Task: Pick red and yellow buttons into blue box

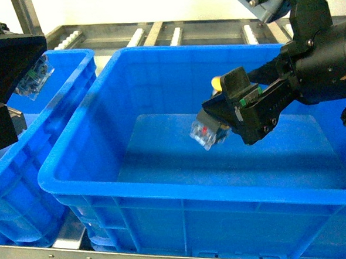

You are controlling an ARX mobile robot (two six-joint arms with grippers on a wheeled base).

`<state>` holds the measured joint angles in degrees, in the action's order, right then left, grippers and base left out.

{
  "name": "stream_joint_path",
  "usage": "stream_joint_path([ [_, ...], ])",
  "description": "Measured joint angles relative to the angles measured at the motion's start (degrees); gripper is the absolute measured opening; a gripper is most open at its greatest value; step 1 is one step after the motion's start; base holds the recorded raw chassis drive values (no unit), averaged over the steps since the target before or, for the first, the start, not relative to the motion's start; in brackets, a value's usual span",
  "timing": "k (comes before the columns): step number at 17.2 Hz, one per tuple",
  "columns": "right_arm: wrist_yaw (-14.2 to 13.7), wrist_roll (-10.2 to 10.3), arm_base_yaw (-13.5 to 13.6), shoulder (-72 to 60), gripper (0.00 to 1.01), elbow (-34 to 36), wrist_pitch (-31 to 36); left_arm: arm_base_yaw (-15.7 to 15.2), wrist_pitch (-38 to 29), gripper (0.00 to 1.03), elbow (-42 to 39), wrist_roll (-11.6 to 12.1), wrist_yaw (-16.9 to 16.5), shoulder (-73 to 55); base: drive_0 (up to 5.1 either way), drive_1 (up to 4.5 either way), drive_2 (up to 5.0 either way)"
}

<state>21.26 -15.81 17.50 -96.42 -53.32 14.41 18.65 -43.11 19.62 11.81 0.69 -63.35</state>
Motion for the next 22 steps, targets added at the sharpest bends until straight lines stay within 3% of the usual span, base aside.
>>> stream_joint_path([
  [3, -0.63, -1.81, 0.04, -2.51, 0.98, -0.59, -2.54, -0.04, 0.00, 0.24, 0.00, -0.02, 0.11, 0.00, 0.0, 0.00, 0.0],
  [13, -0.61, -1.88, 0.00, -2.40, 0.98, -0.63, -2.38, -0.04, -0.11, 0.24, 0.35, 0.07, 0.02, -0.85, 0.0, 0.00, 0.0],
  [16, -0.61, -1.88, 0.07, -2.40, 0.98, -0.63, -2.36, -0.39, -1.25, 0.24, 10.05, 1.33, -2.67, -12.37, 0.0, 0.00, 0.0],
  [19, -0.61, -1.88, -0.04, -2.40, 0.98, -0.63, -2.36, 1.42, 1.99, 0.24, 17.66, 3.74, -1.07, -22.77, 0.0, 0.00, 0.0],
  [22, -0.61, -1.88, -0.04, -2.40, 0.98, -0.63, -2.36, 3.74, 3.63, 0.24, 20.96, 4.70, -0.24, -29.48, 0.0, 0.00, 0.0],
])
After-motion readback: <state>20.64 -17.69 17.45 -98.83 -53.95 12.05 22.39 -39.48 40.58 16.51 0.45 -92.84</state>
